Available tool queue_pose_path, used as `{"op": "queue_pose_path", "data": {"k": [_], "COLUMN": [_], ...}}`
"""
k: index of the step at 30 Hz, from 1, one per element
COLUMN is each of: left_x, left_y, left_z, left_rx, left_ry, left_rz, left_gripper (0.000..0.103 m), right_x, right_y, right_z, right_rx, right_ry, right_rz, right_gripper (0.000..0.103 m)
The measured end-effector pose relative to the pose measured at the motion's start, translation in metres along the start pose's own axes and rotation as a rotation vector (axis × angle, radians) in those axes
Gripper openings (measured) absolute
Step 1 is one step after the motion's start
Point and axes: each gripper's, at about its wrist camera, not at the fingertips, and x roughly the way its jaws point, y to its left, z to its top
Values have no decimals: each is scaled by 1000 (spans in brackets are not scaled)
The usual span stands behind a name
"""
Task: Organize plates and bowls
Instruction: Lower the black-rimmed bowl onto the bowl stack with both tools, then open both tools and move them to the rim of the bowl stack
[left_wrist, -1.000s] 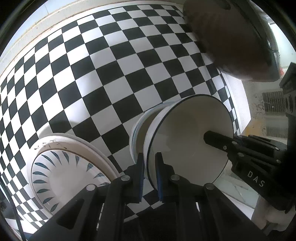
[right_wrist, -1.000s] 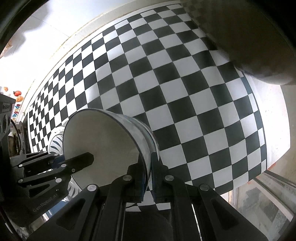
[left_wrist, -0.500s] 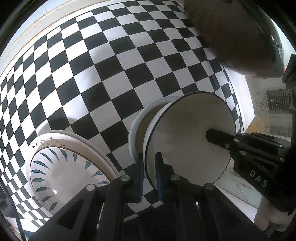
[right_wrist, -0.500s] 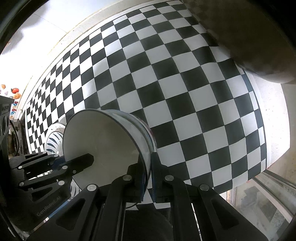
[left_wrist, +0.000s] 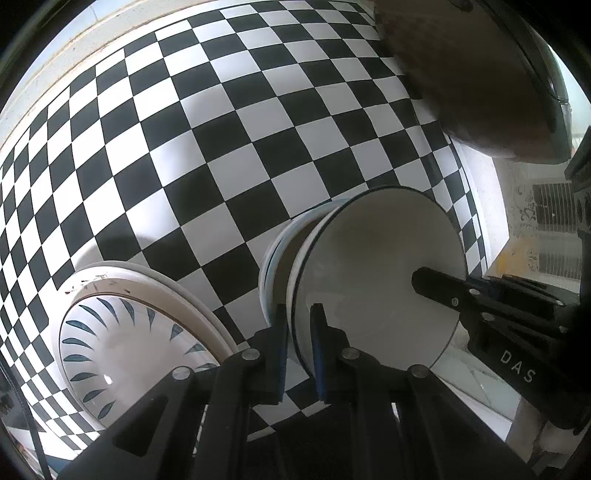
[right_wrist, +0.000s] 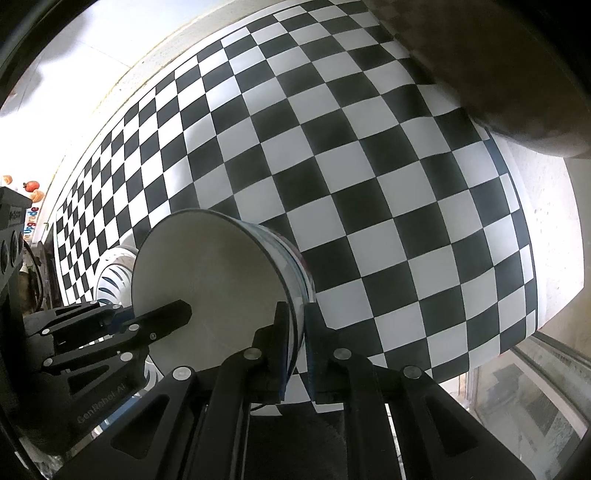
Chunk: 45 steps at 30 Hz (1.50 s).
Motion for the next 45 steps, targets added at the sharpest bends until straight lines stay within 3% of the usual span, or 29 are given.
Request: {"op": "queue_pose_path", "data": {"k": [29,45], "left_x": [-13,-100], "left_y": [-4,-29], "left_z": [-13,-50], "left_rx": [28,98], "left_ry": [-23,-186], "left_rz": [87,132], "left_gripper": [14,14], "right_x": [-10,-94], "right_y": [-1,30], "right_z": [-7,-57], "right_rx": [-5,-88], "right_ry": [-10,-155], "right_rz": [15,13], "right_gripper": [11,11]}}
